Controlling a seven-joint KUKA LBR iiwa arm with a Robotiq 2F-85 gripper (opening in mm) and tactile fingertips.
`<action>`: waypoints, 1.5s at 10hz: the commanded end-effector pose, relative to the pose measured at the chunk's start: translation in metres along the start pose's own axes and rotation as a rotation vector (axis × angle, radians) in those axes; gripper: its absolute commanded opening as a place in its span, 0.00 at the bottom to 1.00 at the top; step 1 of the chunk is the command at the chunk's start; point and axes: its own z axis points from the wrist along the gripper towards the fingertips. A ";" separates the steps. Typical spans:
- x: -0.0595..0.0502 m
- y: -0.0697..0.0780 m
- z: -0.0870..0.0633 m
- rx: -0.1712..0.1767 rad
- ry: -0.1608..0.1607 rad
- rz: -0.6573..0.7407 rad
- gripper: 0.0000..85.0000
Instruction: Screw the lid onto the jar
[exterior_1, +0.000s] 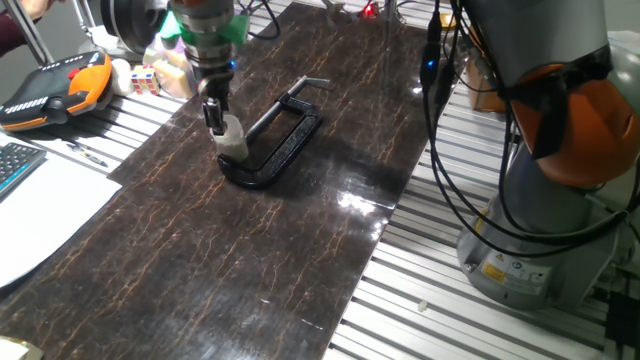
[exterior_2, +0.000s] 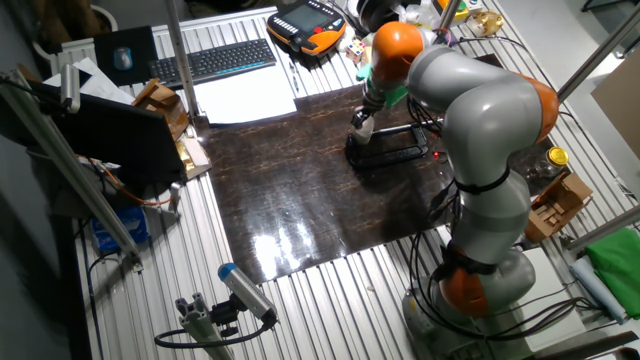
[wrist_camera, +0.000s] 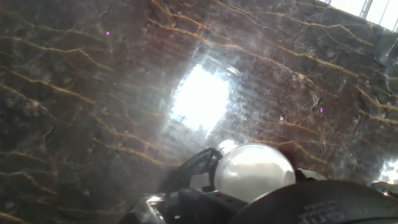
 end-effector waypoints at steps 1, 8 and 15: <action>0.002 0.002 -0.002 -0.001 0.005 0.003 0.70; 0.016 -0.002 0.008 -0.010 0.011 0.026 0.63; 0.020 -0.001 0.014 -0.014 -0.002 0.026 0.62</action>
